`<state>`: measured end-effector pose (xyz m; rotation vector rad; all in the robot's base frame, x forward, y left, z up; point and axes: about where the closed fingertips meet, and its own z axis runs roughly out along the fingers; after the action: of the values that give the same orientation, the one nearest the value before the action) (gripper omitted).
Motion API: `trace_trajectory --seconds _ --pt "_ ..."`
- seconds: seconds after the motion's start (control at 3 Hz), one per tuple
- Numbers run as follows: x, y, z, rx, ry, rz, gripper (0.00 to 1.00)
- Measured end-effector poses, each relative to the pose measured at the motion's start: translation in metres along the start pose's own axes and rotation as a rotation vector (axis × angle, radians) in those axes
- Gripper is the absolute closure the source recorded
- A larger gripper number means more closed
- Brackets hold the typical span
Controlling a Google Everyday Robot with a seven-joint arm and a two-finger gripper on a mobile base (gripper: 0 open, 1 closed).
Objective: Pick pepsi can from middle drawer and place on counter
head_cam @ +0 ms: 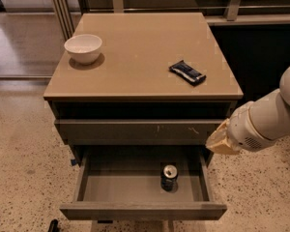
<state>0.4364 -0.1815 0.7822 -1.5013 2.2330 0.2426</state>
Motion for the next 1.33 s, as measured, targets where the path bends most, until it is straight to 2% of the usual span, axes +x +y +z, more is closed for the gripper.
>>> trace_trajectory --seconds 0.33,0.67,1.0,1.33 --pt "0.011 -0.005 0.023 0.032 -0.019 0.006 1.0" --pt "0.035 0.0 0.089 0.026 -0.078 0.027 1.0" --pt "0.056 -0.007 0.164 0.015 -0.127 0.073 1.0" --pt "0.074 -0.009 0.22 -0.007 -0.139 0.106 1.0"
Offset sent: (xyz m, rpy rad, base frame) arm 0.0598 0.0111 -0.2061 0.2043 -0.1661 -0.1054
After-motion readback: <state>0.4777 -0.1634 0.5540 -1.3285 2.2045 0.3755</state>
